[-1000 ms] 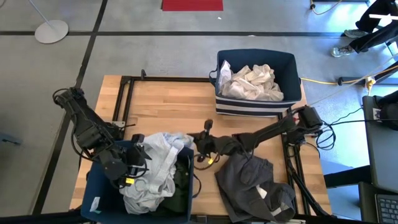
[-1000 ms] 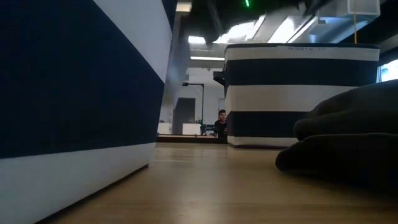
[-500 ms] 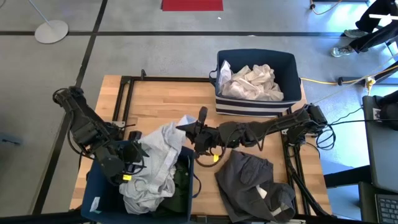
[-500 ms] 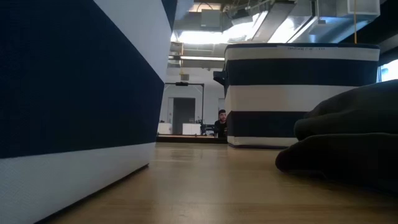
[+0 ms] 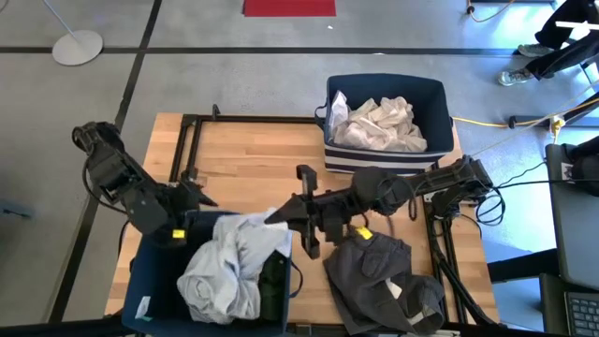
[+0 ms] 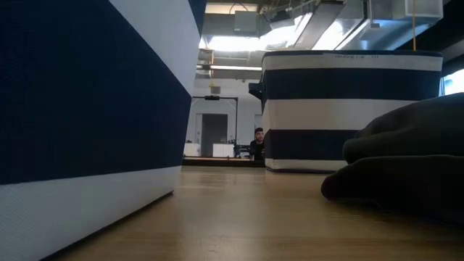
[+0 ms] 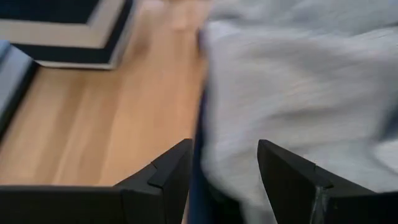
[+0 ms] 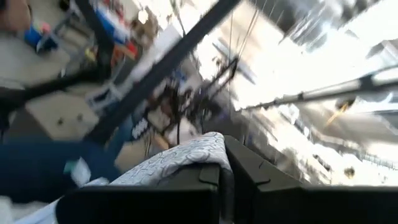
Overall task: Sort clothes
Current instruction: Put the blue patterned polo shirt into the bottom laundry bin, then put the black pants into the bottom laundry bin
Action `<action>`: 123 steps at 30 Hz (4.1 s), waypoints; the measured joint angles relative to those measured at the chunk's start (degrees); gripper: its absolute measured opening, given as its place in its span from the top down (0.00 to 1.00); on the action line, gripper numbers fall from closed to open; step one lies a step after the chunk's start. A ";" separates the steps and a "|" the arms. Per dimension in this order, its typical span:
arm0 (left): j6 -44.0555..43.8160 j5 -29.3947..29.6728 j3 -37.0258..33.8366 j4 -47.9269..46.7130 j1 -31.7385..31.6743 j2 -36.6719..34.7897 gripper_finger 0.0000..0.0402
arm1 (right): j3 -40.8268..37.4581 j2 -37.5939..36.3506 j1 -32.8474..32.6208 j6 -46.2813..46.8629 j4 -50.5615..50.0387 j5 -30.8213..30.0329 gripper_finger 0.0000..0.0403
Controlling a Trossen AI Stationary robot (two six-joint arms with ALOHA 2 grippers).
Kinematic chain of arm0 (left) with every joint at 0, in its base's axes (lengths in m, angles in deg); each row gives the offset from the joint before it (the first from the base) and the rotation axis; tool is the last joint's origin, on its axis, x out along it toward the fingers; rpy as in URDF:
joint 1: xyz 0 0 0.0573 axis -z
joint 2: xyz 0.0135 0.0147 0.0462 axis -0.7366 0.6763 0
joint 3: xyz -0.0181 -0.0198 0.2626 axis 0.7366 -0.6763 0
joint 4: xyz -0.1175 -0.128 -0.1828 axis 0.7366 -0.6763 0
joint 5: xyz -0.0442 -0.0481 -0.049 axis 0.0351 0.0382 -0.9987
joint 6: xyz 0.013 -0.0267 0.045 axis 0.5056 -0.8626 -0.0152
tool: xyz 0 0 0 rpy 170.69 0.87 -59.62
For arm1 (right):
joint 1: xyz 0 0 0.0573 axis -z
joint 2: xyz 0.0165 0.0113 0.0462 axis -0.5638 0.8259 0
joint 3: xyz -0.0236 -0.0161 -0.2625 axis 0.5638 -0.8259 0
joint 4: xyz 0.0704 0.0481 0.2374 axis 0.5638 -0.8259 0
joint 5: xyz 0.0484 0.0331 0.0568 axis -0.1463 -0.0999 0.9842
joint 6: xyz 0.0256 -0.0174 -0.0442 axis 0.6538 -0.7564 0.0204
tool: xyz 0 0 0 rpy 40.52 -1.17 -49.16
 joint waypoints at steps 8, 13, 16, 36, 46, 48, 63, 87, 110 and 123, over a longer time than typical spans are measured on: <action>0.20 8.81 0.02 0.12 -1.48 -1.70 0.57 | 1.01 0.50 -1.91 5.49 -2.00 1.80 0.96; 0.20 9.95 0.02 1.02 -1.48 -0.50 0.57 | 1.01 3.31 -2.09 13.77 -7.06 2.79 0.96; 0.20 10.00 0.02 2.06 -1.48 0.59 0.57 | 0.94 5.55 -2.09 18.46 -8.89 2.10 0.95; 12.85 9.98 0.00 15.68 -0.27 9.21 0.57 | 0.94 5.20 -4.96 28.83 -33.78 -25.64 0.34; 17.86 7.95 0.00 22.96 -0.19 16.77 0.57 | 0.94 0.66 -12.53 39.40 -50.43 -43.83 0.33; 18.55 6.33 0.00 24.03 -0.19 18.51 0.57 | 0.94 -0.08 -13.97 42.70 -55.00 -47.62 0.34; 9.58 -2.56 -8.23 24.02 -1.86 24.46 0.57 | 0.19 -1.66 -21.35 74.79 -85.83 -51.45 0.35; 1.12 -12.78 -9.98 19.69 1.37 16.22 0.57 | -5.61 -1.55 -25.50 103.99 -86.03 -30.34 0.35; 2.62 -1.97 -10.18 19.87 9.64 9.07 0.57 | -5.61 14.53 -32.28 124.06 -78.92 -29.17 0.35; 4.70 -1.87 -10.19 19.67 9.71 9.02 0.57 | -5.61 20.80 -30.76 121.43 -69.07 -25.92 0.35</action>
